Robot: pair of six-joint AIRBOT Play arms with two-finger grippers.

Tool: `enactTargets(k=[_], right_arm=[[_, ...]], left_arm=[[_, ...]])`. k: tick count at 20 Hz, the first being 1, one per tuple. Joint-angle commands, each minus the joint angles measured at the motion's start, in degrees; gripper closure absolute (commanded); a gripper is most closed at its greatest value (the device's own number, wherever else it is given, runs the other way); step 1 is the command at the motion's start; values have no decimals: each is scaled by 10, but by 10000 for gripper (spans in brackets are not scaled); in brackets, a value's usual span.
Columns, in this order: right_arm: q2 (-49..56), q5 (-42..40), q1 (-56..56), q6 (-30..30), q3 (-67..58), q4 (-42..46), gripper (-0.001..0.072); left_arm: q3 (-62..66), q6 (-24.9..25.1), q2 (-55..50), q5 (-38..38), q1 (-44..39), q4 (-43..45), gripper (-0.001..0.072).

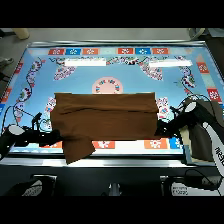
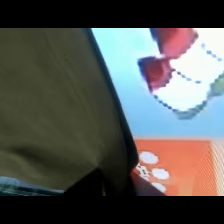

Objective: Fold the shirts.

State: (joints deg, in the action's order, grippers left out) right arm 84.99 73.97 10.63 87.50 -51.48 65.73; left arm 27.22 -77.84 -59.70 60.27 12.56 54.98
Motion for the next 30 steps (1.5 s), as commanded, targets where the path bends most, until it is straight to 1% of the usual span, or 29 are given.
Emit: enactTargets(k=[1, 2, 4, 6, 9, 12, 16, 18, 19, 20, 21, 22, 23, 24, 25, 27, 29, 30], right_arm=[[1, 3, -16, -3, 0, -8, 692], [0, 4, -22, -18, -4, -16, 692], [-6, 26, -23, -35, -37, -18, 696], [-20, 30, -23, -33, -100, -23, 696], [-10, -9, -23, -25, -208, -21, 696], [51, -61, -23, -16, -289, -23, 696], [155, -98, -39, -14, -356, -26, 694], [190, -138, -51, -13, -366, -26, 693], [201, -152, -53, -1, -366, -22, 693], [209, -158, -55, 8, -366, -18, 692], [214, -158, -56, 8, -366, -19, 675], [216, -158, -56, 8, -366, -20, 477], [214, -156, -55, 8, -368, -24, 202], [209, -140, -55, 1, -375, -17, 55], [203, -120, -54, -4, -382, 0, 14], [203, -96, -47, 7, -384, 30, 1], [221, -79, -47, 14, -384, 3, 2], [233, -66, -49, 14, -384, -40, 22]], left_arm=[[6, 3, 1, 2, 0, -1, 682], [17, 16, 2, 10, 0, -2, 683], [79, 39, 5, 56, 0, 9, 684], [166, 37, 5, 97, 0, 27, 686], [276, 18, -20, 72, 0, 30, 687], [379, 17, -131, 60, -5, 30, 686], [546, -16, -328, 90, -23, 28, 684], [614, -20, -396, 104, -30, 28, 684], [637, -24, -419, 102, -30, 28, 684], [654, -39, -439, 96, -31, 28, 684], [659, -57, -454, 92, -31, 28, 653], [660, -71, -464, 95, -31, 28, 445], [660, -79, -469, 104, -31, 28, 121], [660, -71, -469, 112, -29, 30, 44], [660, -61, -463, 119, -26, 29, 48], [660, -55, -445, 135, -25, 29, 49], [660, -39, -422, 155, -35, 28, 49], [660, -35, -408, 159, -44, 28, 49]])
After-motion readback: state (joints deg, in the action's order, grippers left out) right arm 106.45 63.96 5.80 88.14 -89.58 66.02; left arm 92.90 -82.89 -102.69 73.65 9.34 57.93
